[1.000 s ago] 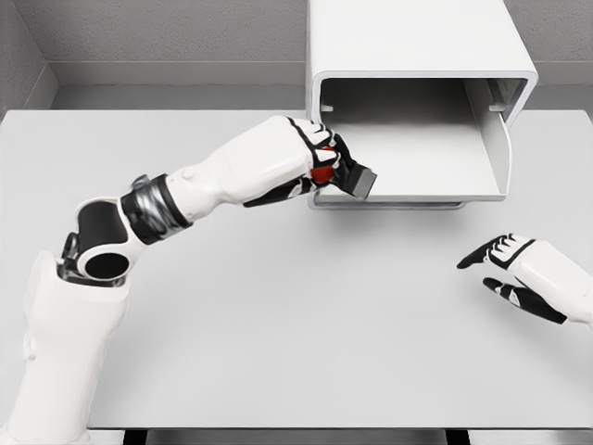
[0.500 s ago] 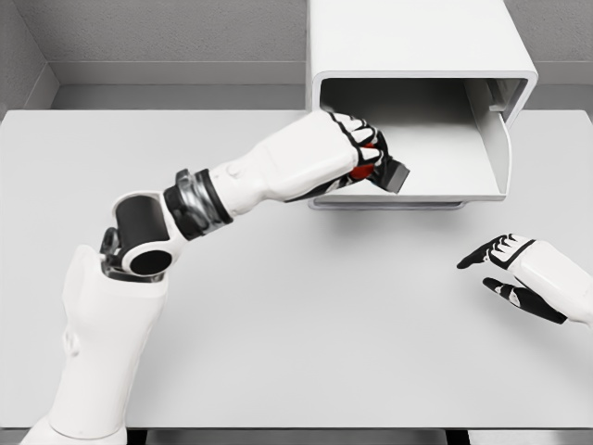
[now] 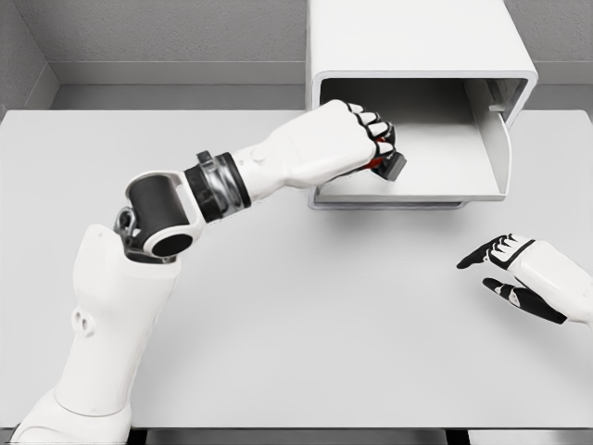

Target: Slide open multi-storey tabletop storage cabinets and put open load switch and slide close multi-storey tabletop storage cabinets

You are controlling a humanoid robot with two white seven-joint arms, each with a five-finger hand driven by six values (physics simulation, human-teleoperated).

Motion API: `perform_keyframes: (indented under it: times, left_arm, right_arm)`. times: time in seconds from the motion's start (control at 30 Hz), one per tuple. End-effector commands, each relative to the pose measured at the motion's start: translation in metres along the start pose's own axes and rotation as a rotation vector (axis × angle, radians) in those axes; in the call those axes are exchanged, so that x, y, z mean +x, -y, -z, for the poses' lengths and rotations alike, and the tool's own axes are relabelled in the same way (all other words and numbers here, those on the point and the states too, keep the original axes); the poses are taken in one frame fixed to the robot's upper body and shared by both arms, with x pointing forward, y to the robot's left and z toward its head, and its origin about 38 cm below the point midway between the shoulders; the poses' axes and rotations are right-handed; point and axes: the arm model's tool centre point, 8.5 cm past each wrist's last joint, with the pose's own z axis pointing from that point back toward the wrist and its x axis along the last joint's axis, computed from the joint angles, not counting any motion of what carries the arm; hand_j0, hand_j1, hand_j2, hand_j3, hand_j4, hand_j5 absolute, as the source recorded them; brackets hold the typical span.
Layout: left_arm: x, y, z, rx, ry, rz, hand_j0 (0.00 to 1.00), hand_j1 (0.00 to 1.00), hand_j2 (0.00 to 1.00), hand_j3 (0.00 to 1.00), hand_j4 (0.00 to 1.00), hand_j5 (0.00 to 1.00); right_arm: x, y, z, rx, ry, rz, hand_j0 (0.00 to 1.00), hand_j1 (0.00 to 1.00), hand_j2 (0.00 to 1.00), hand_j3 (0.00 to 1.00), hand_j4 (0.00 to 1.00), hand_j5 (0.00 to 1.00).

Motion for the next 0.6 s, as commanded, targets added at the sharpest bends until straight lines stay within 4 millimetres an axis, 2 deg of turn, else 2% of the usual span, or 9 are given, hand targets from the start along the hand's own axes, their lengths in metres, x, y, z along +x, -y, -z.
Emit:
perform_keyframes:
  times: [0.0,0.23,0.33,0.57]
  left_arm:
    - [0.003,-0.005,0.000,0.013,0.006,0.005,0.35,0.35,0.35,0.35,0.35,0.35]
    - [0.003,-0.009,0.011,-0.004,0.029,0.034,0.35,0.35,0.35,0.35,0.35,0.35]
    - [0.000,-0.001,0.017,-0.035,0.034,0.021,0.35,0.35,0.35,0.35,0.35,0.35]
    - [-0.005,0.005,0.033,-0.084,0.059,0.025,0.35,0.35,0.35,0.35,0.35,0.35]
  right_arm:
    - [0.000,0.001,0.000,-0.004,0.000,0.003,0.62,0.62,0.62,0.62,0.62,0.62]
    - [0.000,0.001,0.000,-0.004,0.000,0.003,0.62,0.62,0.62,0.62,0.62,0.62]
    - [0.000,0.001,0.000,-0.004,0.000,0.002,0.62,0.62,0.62,0.62,0.62,0.62]
    - [0.000,0.001,0.000,-0.004,0.000,0.002,0.62,0.62,0.62,0.62,0.62,0.62]
